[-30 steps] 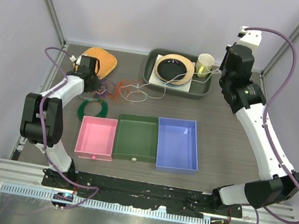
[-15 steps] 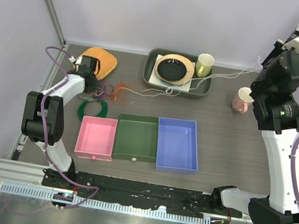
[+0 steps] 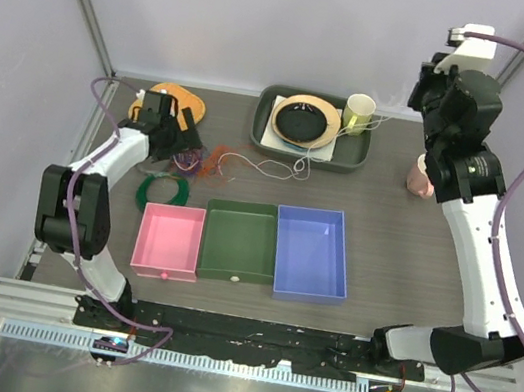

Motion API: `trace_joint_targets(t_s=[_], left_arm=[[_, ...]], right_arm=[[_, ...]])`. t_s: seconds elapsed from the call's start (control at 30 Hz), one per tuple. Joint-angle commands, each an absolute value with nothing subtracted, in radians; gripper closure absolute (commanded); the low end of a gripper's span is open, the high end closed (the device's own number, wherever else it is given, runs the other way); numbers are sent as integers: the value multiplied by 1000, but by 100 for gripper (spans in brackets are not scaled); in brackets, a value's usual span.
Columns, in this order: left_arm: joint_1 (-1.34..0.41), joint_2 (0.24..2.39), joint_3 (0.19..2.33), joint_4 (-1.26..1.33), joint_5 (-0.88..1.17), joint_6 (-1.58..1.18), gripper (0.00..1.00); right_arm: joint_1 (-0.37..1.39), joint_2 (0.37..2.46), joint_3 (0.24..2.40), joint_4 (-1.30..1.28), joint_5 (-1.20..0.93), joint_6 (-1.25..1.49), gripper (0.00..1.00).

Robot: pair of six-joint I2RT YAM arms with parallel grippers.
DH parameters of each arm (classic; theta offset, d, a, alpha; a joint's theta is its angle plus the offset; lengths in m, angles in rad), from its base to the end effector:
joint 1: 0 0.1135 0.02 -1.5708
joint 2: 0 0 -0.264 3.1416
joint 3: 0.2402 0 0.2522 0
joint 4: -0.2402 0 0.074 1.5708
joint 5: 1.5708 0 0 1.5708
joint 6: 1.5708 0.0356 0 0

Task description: Untangle the cables

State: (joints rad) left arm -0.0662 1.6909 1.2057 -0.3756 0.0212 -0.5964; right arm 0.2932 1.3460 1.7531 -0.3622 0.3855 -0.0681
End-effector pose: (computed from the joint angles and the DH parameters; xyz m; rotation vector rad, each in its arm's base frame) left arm 0.3669 -0.0251 0.2313 -0.6346 2.3744 -0.3210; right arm 0.2616 0.0650 0.5277 0.0317 1.5300 -0.1147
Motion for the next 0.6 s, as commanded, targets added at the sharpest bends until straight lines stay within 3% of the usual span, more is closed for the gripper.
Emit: trace_joint_targets(t_s=[0.0,0.1,0.33,0.57], left_arm=[[-133,1556,1281,-341,58,-499,0],[-198,1502,1273,-322,41,-428,0],[-443,1394,1160,-99,134,-229,0],[-509,1554,1290,-26,213,-249,0]], right_arm=[[296,1382,1743,-350,39,-26,99],[299,1417,1730,-333,-78,38,99],[339,1468,1723,-333,-101,193,99],[423,1509,1769,-356,-75,276,99]])
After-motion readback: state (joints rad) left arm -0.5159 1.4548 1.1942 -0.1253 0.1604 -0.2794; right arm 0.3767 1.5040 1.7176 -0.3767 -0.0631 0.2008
